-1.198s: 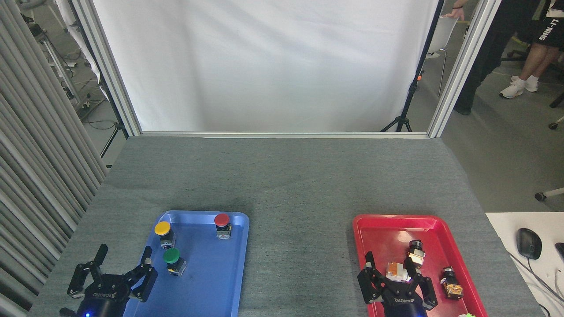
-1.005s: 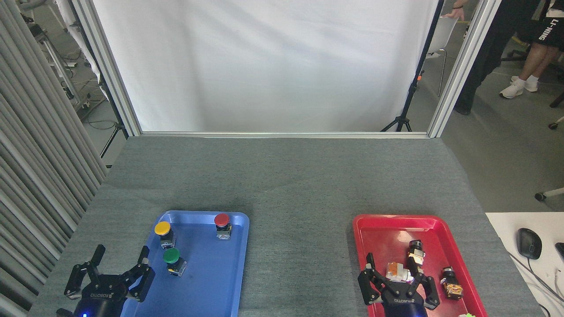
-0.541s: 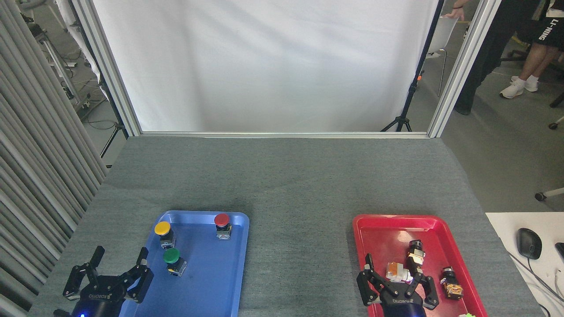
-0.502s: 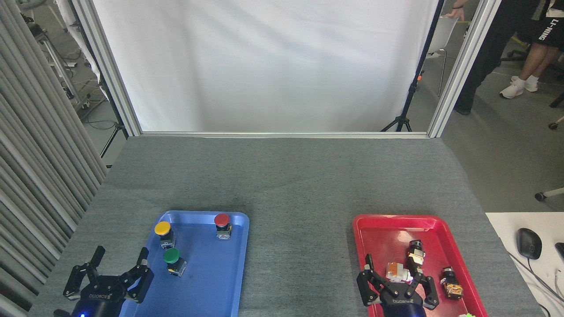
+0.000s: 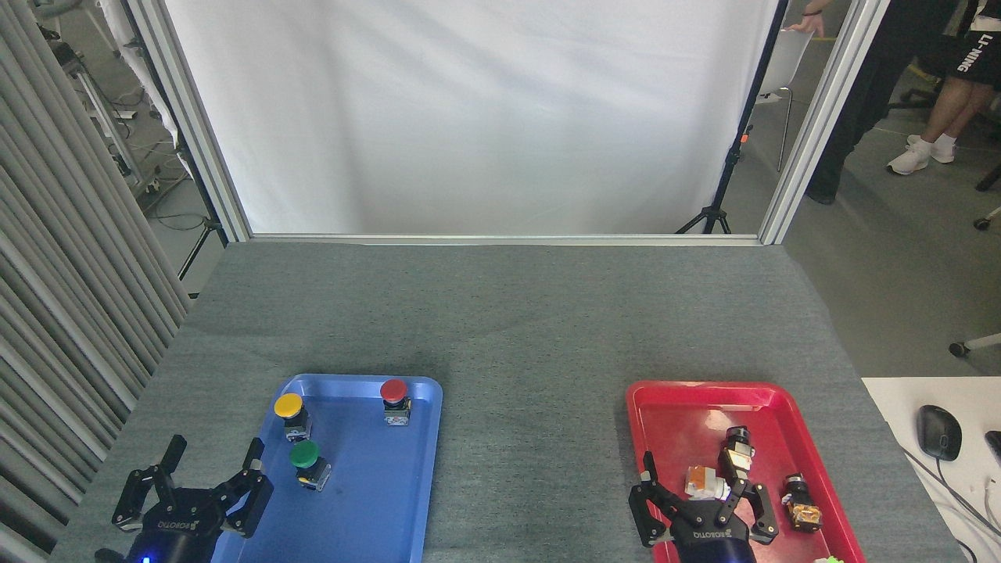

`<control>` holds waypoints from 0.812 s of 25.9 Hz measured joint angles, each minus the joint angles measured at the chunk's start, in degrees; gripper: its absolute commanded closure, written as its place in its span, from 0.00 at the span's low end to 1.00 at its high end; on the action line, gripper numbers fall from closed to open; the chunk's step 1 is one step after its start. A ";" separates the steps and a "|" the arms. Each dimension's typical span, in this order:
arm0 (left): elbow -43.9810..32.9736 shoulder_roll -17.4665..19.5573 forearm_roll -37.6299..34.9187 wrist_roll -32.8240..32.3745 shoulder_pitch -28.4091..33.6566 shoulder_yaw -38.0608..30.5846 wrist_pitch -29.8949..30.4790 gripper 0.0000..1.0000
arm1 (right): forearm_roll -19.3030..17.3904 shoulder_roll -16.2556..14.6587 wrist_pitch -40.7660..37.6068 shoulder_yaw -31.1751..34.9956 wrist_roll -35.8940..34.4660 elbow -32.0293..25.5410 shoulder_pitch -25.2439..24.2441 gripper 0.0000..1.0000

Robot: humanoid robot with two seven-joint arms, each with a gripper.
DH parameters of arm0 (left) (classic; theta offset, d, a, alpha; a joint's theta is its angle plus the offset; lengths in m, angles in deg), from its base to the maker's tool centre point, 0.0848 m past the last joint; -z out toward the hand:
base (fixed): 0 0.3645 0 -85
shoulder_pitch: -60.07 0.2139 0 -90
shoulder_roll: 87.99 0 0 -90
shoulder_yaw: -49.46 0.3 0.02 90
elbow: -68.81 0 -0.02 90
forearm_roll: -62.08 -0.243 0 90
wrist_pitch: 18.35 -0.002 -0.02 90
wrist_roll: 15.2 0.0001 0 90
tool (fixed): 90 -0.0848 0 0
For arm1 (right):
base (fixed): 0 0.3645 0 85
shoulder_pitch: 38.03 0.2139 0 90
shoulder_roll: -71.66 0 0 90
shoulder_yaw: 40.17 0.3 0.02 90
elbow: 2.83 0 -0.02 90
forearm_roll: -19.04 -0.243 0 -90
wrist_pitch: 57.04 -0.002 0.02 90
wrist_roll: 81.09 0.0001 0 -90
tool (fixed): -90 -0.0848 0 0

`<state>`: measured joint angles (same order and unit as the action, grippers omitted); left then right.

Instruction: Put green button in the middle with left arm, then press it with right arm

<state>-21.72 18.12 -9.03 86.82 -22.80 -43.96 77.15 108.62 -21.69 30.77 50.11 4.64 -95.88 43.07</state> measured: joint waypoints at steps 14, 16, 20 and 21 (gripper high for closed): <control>0.06 0.12 0.04 -0.10 0.02 0.01 0.91 0.01 | -1.94 -1.91 -1.05 0.97 0.85 -2.15 -0.09 0.00; 0.08 0.13 0.02 -0.10 0.33 0.01 1.33 0.01 | -1.95 -2.19 -1.10 1.53 0.85 -2.20 -0.08 0.00; 0.09 0.14 -0.01 -0.10 0.71 0.03 1.68 0.01 | -1.95 -1.83 -1.10 3.33 0.85 -2.24 -0.09 0.00; 0.10 0.14 -0.01 -0.10 0.76 0.05 1.73 0.01 | -1.98 -1.77 -1.10 3.58 0.85 -2.26 -0.10 0.00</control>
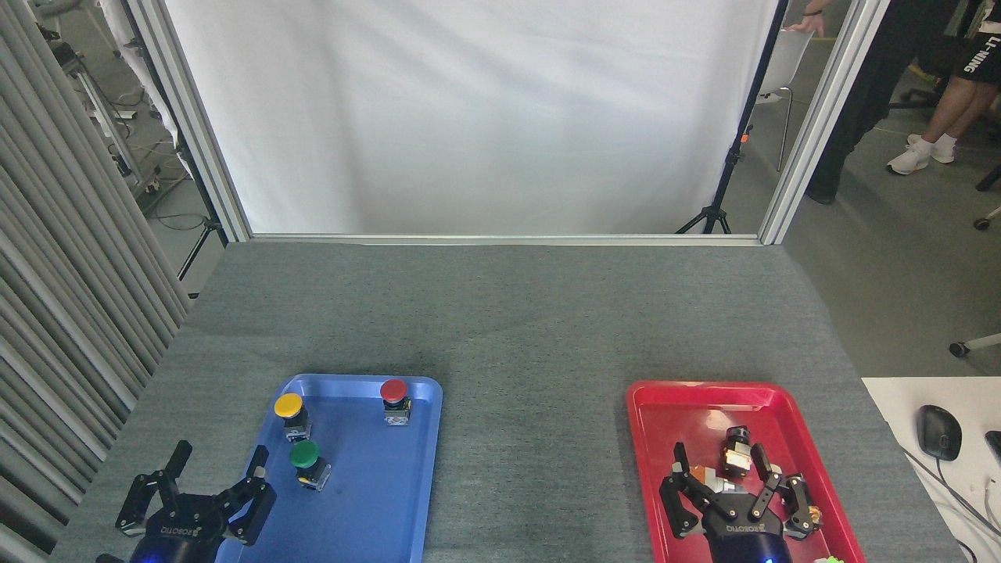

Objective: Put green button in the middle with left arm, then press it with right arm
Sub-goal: 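Reach the left hand to the green button and grasp it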

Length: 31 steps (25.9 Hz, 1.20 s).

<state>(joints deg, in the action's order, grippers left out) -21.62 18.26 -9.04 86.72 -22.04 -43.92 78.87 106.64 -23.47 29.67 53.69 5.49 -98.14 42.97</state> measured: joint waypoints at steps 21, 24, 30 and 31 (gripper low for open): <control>0.53 -0.09 -0.07 -0.26 0.81 0.30 1.31 0.01 | -0.71 1.72 0.07 0.54 0.13 -0.24 -0.14 0.00; 0.95 -0.08 -0.06 -0.29 0.81 0.44 2.13 0.01 | -1.08 2.46 0.07 0.62 0.16 -0.23 -0.44 0.00; 2.26 -0.48 -0.70 -2.24 2.62 1.71 5.72 0.01 | -1.30 2.50 0.06 0.95 0.06 -0.24 -1.05 0.00; 2.68 -0.49 -0.79 -2.48 2.51 2.16 6.15 0.01 | -1.33 2.59 0.05 1.05 0.04 -0.24 -1.11 0.00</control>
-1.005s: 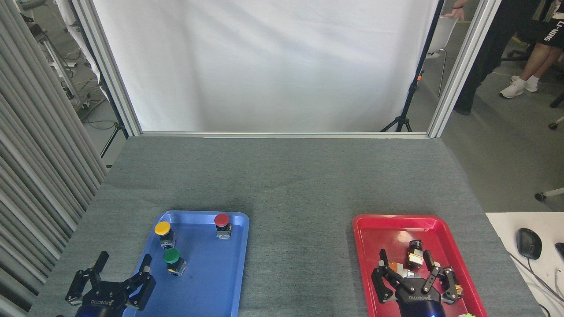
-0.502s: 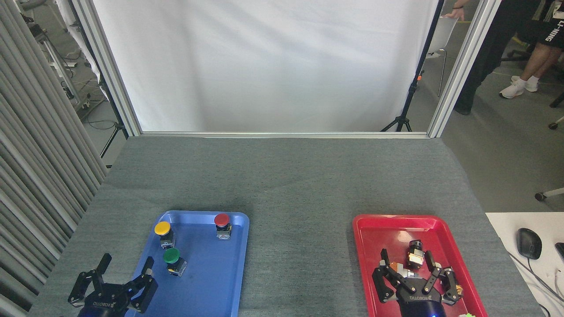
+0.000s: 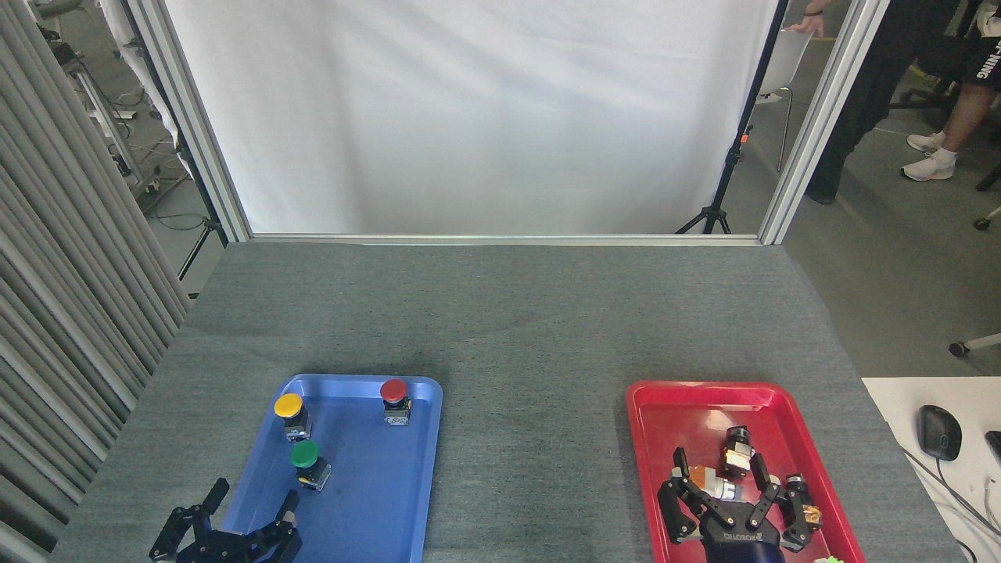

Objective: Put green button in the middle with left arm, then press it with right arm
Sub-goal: 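Reach the left hand to the green button and grasp it, then carry the green button with the left hand toward the table middle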

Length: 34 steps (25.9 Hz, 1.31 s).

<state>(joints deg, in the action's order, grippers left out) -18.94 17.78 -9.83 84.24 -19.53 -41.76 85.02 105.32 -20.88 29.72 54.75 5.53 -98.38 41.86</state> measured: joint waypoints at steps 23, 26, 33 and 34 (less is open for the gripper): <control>23.50 0.41 -0.35 -0.84 -16.51 5.70 7.88 0.10 | -0.26 -0.45 -0.02 0.42 -0.06 0.03 0.60 0.00; 25.21 0.41 -0.35 -0.90 -17.79 6.59 8.49 0.15 | -0.65 -0.41 -0.02 0.42 -0.06 0.03 0.61 0.00; 27.03 0.56 -0.37 -0.91 -19.36 7.72 9.65 0.88 | -0.98 -2.59 -0.04 2.27 -0.08 0.08 -1.62 0.00; 27.04 0.80 -0.46 -0.74 -19.36 7.76 10.73 1.00 | -1.07 -2.80 -0.04 2.67 -0.09 0.05 -1.94 0.00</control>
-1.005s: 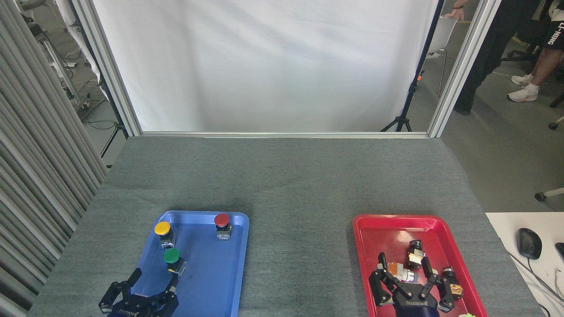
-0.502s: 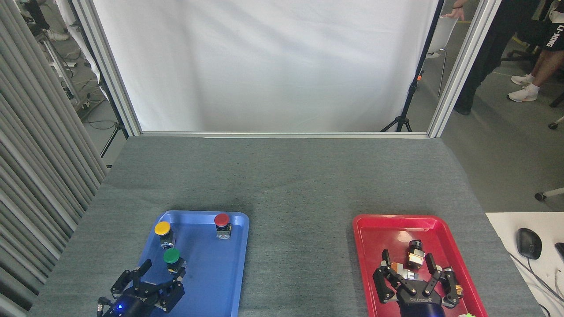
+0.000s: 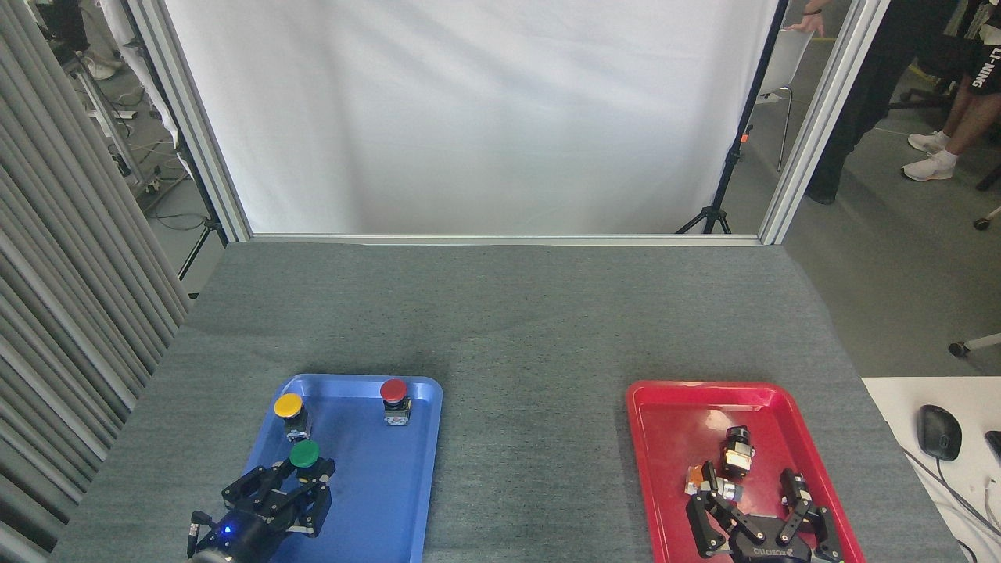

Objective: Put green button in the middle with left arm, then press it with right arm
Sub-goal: 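Carry the green button with the left hand toward the table middle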

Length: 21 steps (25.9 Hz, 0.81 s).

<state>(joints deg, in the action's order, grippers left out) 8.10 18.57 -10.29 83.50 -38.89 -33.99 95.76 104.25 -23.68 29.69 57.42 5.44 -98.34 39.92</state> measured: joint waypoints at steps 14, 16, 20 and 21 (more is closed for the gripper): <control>-7.32 -4.25 -4.92 4.30 -3.99 4.97 11.26 1.00 | -0.63 1.36 -4.75 -1.64 -0.11 -2.00 -0.08 0.00; -6.26 -9.03 -9.45 3.76 -5.94 6.49 10.62 1.00 | -0.65 1.47 -4.53 -1.67 -0.07 -1.51 0.52 0.00; 0.49 -17.06 -16.67 3.16 -10.15 7.75 6.59 1.00 | -0.77 1.47 -3.28 -1.69 0.09 -1.00 1.34 0.00; 2.81 -18.38 -17.50 3.13 -11.31 8.02 5.71 1.00 | -0.89 1.53 -2.92 -1.72 -0.01 -0.91 1.40 0.00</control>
<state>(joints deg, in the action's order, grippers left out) 10.91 0.19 -27.79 86.63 -50.20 -25.98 101.47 103.37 -22.15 26.77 55.70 5.43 -99.24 41.31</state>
